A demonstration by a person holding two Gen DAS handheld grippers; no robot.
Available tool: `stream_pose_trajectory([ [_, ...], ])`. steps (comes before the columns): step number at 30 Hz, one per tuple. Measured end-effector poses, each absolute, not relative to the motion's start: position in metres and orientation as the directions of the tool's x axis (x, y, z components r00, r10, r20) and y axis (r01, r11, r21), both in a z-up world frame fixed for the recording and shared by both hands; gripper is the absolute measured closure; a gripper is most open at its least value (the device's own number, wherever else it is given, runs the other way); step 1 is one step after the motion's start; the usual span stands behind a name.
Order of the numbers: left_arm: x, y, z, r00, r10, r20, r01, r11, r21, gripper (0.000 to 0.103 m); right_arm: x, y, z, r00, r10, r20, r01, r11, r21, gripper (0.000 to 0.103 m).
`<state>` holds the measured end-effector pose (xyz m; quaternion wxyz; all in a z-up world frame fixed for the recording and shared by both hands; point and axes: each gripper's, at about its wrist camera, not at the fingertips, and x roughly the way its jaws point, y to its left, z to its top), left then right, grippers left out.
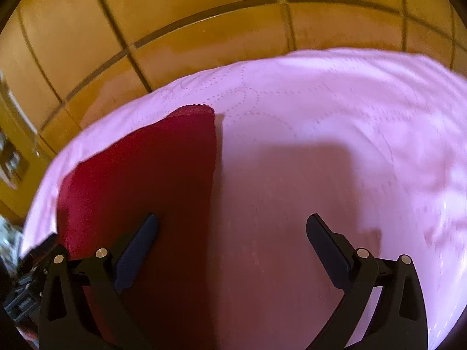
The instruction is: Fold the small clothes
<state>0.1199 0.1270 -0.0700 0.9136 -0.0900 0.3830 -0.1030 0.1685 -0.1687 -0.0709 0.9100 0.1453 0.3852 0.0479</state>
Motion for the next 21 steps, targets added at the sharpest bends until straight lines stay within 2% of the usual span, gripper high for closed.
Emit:
stream_pose_trajectory([
  [1, 0.114, 0.136, -0.068, 0.695, -0.265, -0.668, 0.098, 0.956, -0.278, 0.012, 0.165, -0.171, -0.07, 0.699, 0.209, -0.684, 0.03, 0.947, 0.32, 0.003],
  [6, 0.106, 0.169, -0.078, 0.675, -0.335, -0.658, 0.011, 0.896, -0.444, 0.012, 0.144, -0.177, -0.063, 0.716, 0.31, -0.626, -0.054, 0.918, 0.393, 0.003],
  [13, 0.116, 0.174, -0.114, 0.575, -0.497, -0.649, -0.014, 0.788, -0.615, 0.012, 0.139, -0.176, -0.072, 0.625, 0.521, -0.581, -0.148, 0.811, 0.566, 0.005],
  [17, 0.119, 0.167, -0.119, 0.55, -0.534, -0.642, 0.02, 0.777, -0.629, 0.012, 0.142, -0.179, -0.083, 0.591, 0.572, -0.569, -0.114, 0.758, 0.642, 0.01],
  [21, 0.124, 0.162, -0.12, 0.532, -0.556, -0.639, 0.041, 0.771, -0.636, 0.012, 0.147, -0.176, -0.089, 0.567, 0.586, -0.579, -0.104, 0.748, 0.656, 0.015],
])
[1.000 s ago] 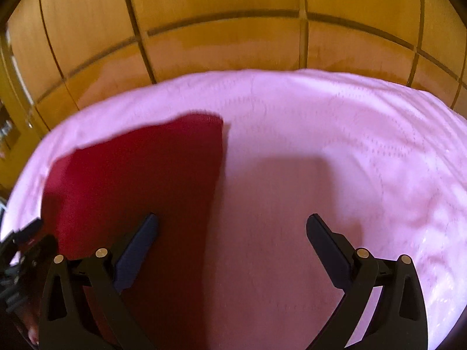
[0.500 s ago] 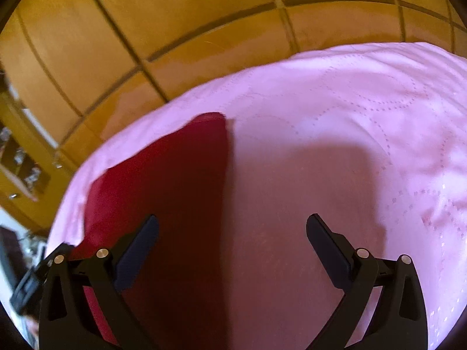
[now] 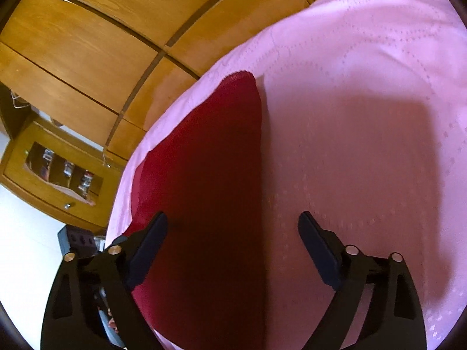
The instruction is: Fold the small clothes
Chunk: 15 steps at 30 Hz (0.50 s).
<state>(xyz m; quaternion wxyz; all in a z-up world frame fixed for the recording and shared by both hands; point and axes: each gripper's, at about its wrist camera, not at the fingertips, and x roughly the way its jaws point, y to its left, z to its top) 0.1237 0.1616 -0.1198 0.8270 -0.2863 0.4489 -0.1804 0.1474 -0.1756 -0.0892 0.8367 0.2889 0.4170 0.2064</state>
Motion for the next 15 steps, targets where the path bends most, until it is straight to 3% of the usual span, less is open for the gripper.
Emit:
stream_pose_trajectory([
  [10, 0.153, 0.14, -0.117, 0.481, -0.565, -0.67, 0.136, 0.804, -0.579, 0.012, 0.164, -0.166, -0.092, 0.536, 0.636, -0.554, -0.13, 0.711, 0.691, 0.021],
  [15, 0.167, 0.135, -0.119, 0.441, -0.567, -0.695, 0.144, 0.81, -0.569, 0.022, 0.18, -0.158, -0.096, 0.513, 0.657, -0.552, -0.158, 0.704, 0.692, 0.023],
])
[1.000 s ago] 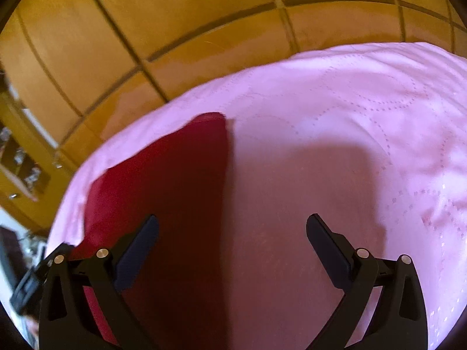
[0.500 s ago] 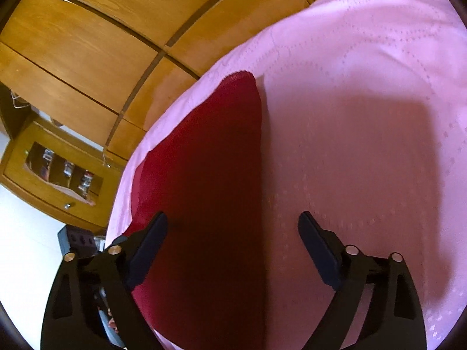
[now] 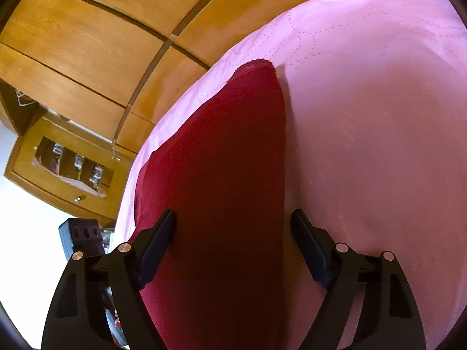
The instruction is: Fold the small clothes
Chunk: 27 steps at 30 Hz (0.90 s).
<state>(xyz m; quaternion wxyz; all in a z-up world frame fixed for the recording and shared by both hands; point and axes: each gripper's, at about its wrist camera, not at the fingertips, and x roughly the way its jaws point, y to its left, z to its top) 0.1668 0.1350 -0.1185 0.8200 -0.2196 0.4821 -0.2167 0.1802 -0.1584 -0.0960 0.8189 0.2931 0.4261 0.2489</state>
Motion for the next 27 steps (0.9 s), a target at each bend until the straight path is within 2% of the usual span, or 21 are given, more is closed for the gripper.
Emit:
stream_pose_trajectory([
  [9, 0.173, 0.127, -0.121, 0.425, -0.583, -0.692, 0.18, 0.804, -0.567, 0.024, 0.172, -0.157, -0.097, 0.535, 0.651, -0.539, -0.209, 0.72, 0.662, 0.023],
  [13, 0.176, 0.115, -0.119, 0.42, -0.571, -0.705, 0.204, 0.816, -0.54, 0.012, 0.175, -0.158, -0.098, 0.528, 0.659, -0.536, -0.21, 0.713, 0.669, 0.023],
  [17, 0.177, 0.098, -0.115, 0.422, -0.536, -0.732, 0.231, 0.844, -0.484, 0.012, 0.173, -0.157, -0.099, 0.537, 0.661, -0.524, -0.237, 0.714, 0.659, 0.023],
  [20, 0.178, 0.099, -0.114, 0.436, -0.533, -0.725, 0.208, 0.844, -0.495, 0.019, 0.17, -0.157, -0.1, 0.551, 0.662, -0.508, -0.252, 0.712, 0.655, 0.023],
  [23, 0.175, 0.102, -0.112, 0.438, -0.538, -0.72, 0.201, 0.839, -0.505, 0.032, 0.169, -0.157, -0.099, 0.559, 0.66, -0.502, -0.261, 0.715, 0.649, 0.025],
  [27, 0.172, 0.091, -0.103, 0.452, -0.52, -0.725, 0.229, 0.853, -0.469, 0.051, 0.165, -0.158, -0.096, 0.575, 0.659, -0.484, -0.266, 0.71, 0.652, 0.036],
])
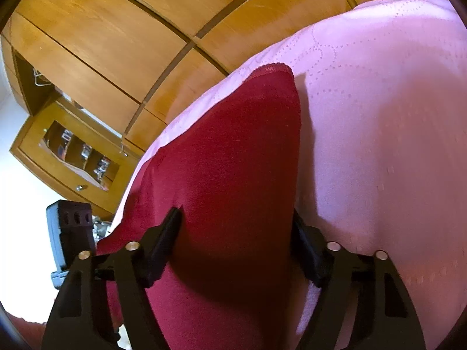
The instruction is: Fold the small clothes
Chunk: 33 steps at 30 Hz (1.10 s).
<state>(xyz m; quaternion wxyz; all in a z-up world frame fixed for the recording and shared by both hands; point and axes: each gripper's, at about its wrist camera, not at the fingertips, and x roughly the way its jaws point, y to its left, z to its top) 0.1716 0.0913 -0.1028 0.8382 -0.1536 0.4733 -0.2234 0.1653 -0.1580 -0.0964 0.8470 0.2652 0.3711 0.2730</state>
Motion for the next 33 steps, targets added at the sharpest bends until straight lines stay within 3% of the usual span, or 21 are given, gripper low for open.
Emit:
stream_pose_trajectory([
  [4, 0.166, 0.084, -0.09, 0.475, -0.492, -0.729, 0.259, 0.87, -0.419, 0.056, 0.157, -0.158, -0.09, 0.605, 0.643, -0.47, -0.261, 0.718, 0.645, 0.038],
  [14, 0.159, 0.059, -0.077, 0.445, -0.551, -0.706, 0.33, 0.834, -0.443, 0.057, 0.124, -0.175, -0.062, 0.696, 0.554, -0.456, -0.256, 0.785, 0.564, 0.038],
  [33, 0.21, -0.091, -0.045, 0.369, -0.65, -0.665, 0.556, 0.727, -0.402, 0.057, 0.101, -0.295, -0.027, 0.872, 0.305, -0.382, -0.089, 0.867, 0.49, 0.038],
])
